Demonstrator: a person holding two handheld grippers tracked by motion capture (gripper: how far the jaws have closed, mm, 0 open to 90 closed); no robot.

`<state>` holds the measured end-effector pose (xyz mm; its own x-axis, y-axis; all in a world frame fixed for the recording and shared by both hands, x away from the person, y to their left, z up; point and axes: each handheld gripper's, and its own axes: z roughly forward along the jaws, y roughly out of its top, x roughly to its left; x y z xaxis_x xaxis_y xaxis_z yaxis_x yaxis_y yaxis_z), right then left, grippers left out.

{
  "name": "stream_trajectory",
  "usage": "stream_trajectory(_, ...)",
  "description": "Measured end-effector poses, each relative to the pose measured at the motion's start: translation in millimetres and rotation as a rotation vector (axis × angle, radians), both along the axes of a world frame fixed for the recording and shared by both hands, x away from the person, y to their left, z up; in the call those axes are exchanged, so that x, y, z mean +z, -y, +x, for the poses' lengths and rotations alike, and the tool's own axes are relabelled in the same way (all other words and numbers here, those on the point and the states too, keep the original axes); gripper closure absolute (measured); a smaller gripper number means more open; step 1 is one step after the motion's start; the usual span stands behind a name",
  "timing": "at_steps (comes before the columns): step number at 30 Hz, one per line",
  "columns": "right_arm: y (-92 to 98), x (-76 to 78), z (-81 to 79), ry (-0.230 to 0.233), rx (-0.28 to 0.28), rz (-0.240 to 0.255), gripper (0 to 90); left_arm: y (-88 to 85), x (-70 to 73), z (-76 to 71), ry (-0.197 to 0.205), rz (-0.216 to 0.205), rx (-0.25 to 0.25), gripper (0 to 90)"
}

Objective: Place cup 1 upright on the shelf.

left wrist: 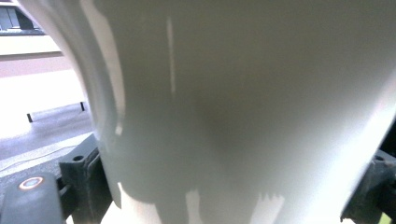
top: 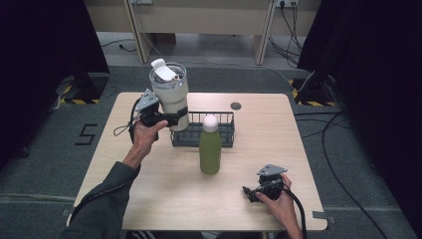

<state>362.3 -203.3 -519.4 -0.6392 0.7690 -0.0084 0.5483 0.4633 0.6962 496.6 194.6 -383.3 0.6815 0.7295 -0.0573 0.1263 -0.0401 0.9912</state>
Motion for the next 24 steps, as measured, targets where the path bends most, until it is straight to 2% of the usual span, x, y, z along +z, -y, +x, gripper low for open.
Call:
stream_trajectory(12, 0.0, 0.0, 0.1, 0.001, 0.001, -0.001, 0.4, 8.9, -14.3, 18.4, -0.02, -0.003, 0.008, 11.0)
stream_trajectory(24, 0.0, 0.0, 0.1, 0.001, 0.002, -0.001, 0.3, 15.7, -22.5, 29.2, -0.022, -0.006, 0.01, 11.1)
